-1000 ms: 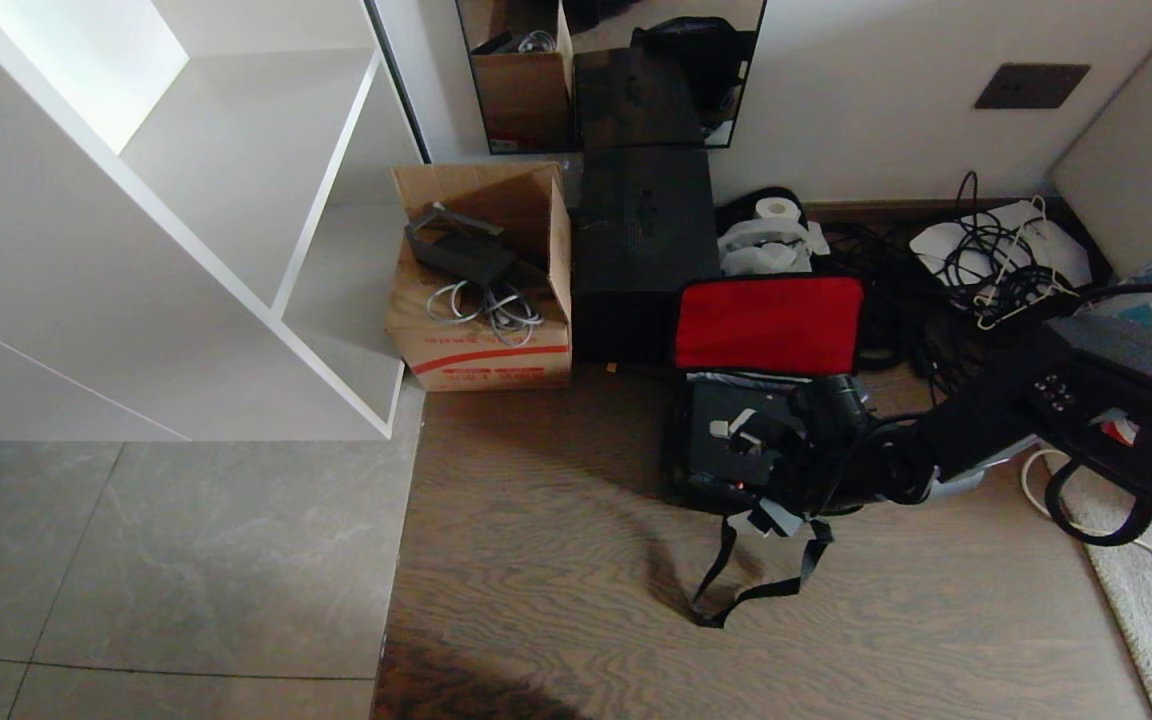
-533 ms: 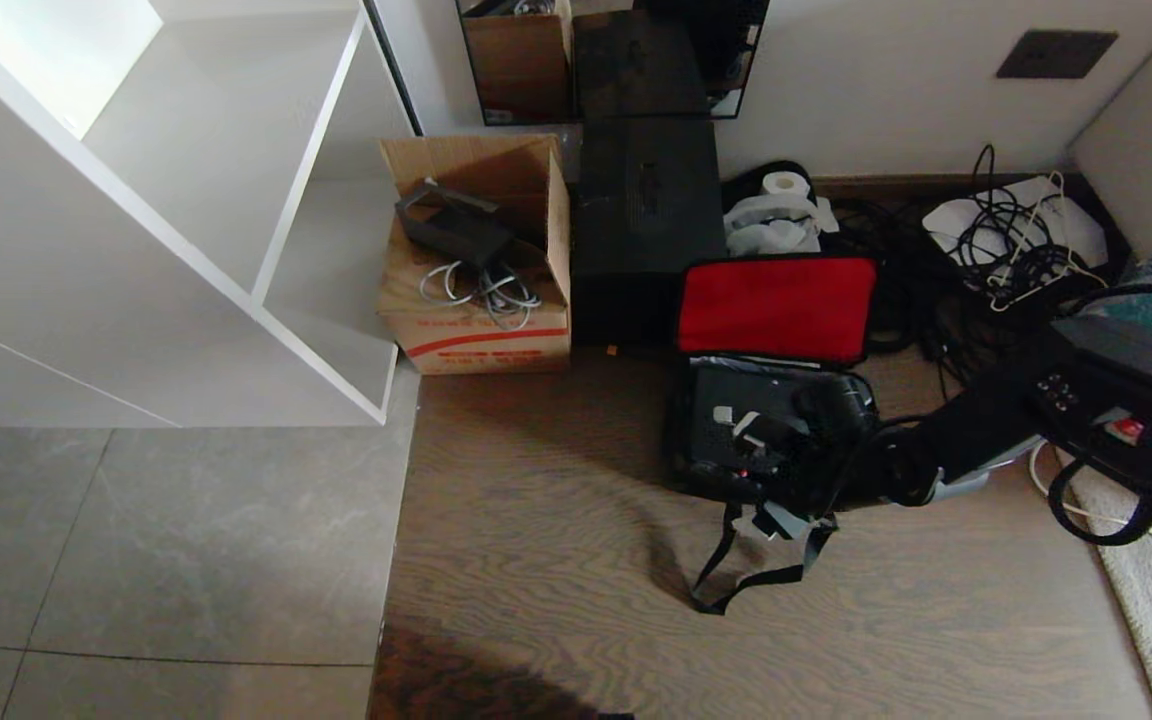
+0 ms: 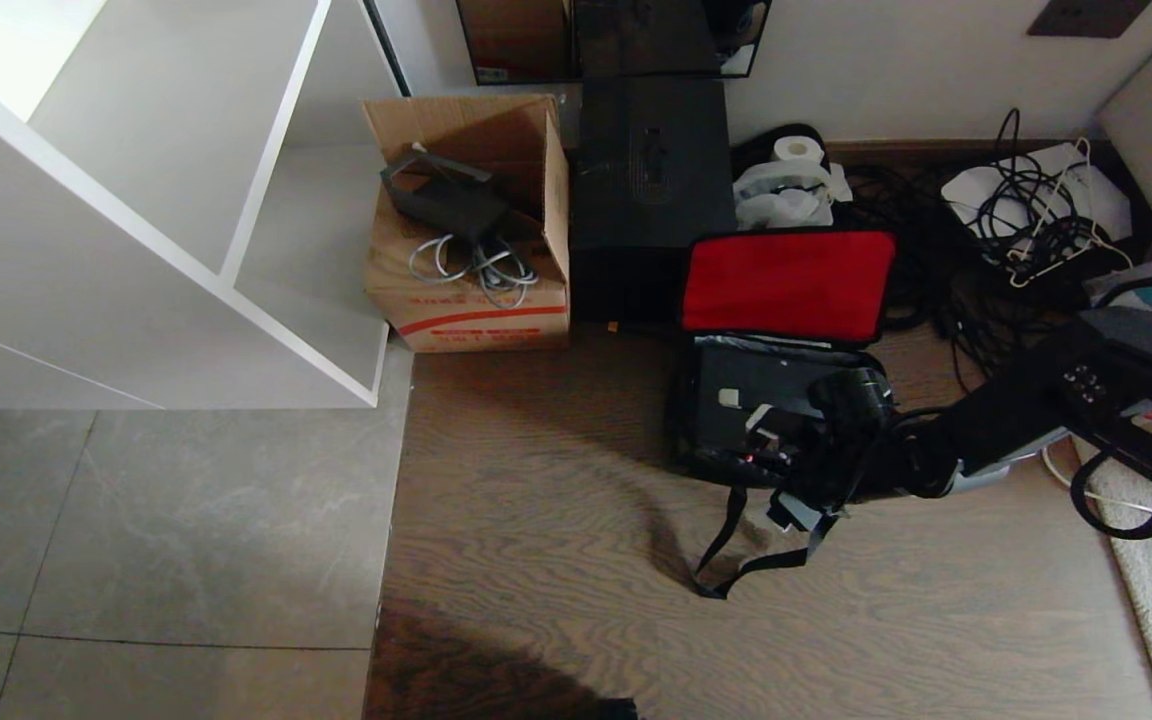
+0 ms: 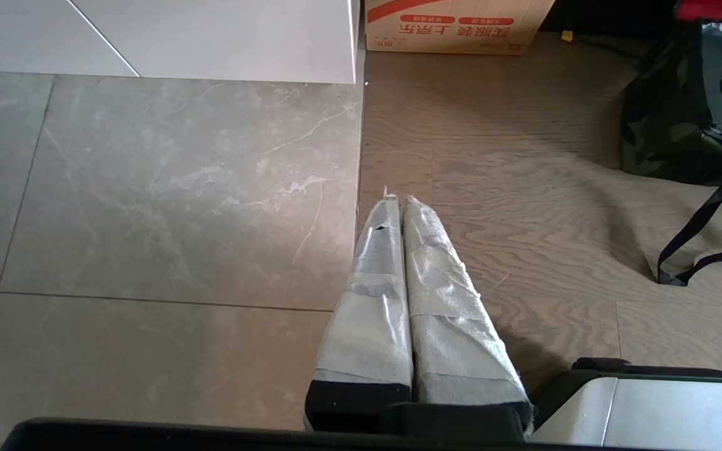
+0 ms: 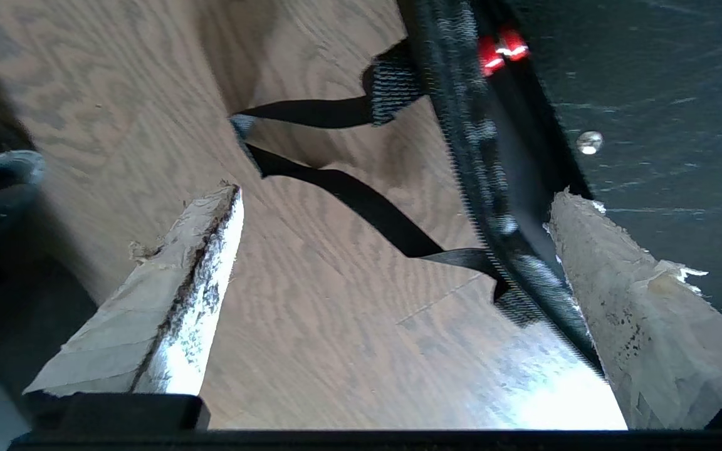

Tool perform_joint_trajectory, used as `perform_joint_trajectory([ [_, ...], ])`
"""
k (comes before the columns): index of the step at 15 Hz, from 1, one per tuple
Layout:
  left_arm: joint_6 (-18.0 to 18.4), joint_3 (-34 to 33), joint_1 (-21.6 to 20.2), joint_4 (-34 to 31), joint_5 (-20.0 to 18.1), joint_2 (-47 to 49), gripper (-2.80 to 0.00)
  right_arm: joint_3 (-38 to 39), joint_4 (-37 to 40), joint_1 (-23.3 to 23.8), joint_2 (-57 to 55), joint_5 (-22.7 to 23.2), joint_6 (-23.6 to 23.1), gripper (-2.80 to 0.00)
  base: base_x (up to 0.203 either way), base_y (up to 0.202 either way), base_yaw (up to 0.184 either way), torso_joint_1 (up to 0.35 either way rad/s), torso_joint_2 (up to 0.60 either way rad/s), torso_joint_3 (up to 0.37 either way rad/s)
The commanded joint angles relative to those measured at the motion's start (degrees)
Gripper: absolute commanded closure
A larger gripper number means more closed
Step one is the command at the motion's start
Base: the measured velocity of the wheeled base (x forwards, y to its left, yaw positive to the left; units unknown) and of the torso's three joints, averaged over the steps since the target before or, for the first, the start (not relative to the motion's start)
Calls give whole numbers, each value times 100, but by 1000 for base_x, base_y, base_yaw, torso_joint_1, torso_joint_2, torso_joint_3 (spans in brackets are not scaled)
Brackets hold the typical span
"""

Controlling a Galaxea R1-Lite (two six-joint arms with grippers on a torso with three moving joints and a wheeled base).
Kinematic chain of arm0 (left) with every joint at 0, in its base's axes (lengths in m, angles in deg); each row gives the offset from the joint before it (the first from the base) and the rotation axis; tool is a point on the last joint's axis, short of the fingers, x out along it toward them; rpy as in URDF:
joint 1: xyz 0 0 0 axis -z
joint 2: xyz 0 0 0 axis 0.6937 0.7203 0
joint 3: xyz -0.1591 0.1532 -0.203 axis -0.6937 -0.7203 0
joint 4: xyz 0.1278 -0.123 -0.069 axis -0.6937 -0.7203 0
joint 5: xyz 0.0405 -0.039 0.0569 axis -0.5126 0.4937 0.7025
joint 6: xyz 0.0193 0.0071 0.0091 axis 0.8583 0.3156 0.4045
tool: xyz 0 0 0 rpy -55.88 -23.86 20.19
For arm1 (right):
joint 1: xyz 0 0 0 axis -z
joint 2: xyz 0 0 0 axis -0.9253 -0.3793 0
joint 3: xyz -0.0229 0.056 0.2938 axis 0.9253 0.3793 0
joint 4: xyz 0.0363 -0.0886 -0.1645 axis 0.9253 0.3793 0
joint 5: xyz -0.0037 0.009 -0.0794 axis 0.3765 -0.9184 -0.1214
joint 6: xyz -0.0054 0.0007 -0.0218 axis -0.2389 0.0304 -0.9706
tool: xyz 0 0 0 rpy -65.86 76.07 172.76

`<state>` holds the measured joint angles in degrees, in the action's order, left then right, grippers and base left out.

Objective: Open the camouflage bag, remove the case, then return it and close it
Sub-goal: Grip the handle

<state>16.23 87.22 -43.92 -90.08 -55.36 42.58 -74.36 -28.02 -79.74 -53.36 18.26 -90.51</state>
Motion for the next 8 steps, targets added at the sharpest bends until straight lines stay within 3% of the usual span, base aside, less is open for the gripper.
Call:
perform_joint_trajectory([
  [1, 2, 6, 0, 1, 0, 0, 0, -6, -34, 17, -2, 8, -44, -280, 0, 0, 0, 0, 0, 0],
  [5, 2, 0, 0, 1, 0, 0, 0, -88, -38, 17, -225, -30, -34, -280, 0, 0, 0, 0, 0, 0],
  [8, 2, -2, 0, 1, 0, 0, 0, -175, -83, 17, -502, -404, -29, -280, 0, 0, 0, 0, 0, 0],
])
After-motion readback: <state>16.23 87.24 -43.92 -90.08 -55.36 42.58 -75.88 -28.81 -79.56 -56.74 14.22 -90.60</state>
